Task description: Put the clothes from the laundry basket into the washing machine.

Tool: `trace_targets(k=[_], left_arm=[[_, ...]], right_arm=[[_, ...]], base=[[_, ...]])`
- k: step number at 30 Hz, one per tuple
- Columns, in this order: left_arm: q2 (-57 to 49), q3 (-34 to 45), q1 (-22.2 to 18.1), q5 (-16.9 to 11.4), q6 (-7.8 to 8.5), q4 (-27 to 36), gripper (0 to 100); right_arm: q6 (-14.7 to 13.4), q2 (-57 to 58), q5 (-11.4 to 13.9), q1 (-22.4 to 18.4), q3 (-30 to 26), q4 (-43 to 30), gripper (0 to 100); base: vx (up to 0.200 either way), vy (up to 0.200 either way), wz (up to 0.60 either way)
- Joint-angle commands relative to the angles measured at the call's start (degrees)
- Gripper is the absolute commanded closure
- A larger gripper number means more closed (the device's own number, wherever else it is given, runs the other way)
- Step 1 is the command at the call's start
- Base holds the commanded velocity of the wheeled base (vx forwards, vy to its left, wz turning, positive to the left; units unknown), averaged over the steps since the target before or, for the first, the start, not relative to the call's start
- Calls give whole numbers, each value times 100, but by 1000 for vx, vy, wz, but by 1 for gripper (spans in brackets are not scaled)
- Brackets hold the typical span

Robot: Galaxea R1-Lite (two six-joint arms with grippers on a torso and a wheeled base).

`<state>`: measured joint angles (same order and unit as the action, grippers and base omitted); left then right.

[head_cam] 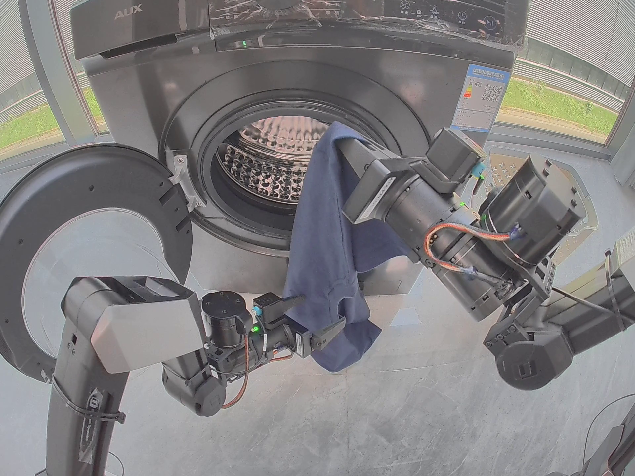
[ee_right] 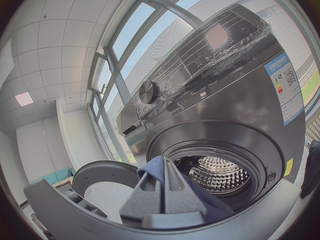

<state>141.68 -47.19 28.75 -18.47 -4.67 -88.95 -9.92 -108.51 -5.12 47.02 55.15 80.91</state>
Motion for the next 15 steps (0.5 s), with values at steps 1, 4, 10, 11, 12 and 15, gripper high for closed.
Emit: trace_targets(k=[1, 4, 10, 11, 12, 15], left_arm=[[607, -721, -9, 282, -52, -17, 0], [756, -1011, -9, 414, -166, -17, 0], [940, -1293, -18, 599, -175, -17, 100], [940, -1293, -18, 616, -166, -17, 100], [932, -1293, -18, 625, -166, -17, 100], [923, -1302, -27, 678, -175, -17, 100]], right_arm=[[-1, 5, -7, 35, -13, 13, 100], [-1, 23, -7, 35, -22, 13, 100], [-1, 40, -7, 35, -39, 21, 100], [-1, 40, -7, 35, -39, 21, 100], [-1, 40, -7, 35, -39, 21, 100], [-10, 40, -15, 35, -39, 30, 100]], base=[[0, 0, 0], [0, 0, 0], [0, 0, 0], [0, 0, 0], [0, 0, 0], [0, 0, 0]])
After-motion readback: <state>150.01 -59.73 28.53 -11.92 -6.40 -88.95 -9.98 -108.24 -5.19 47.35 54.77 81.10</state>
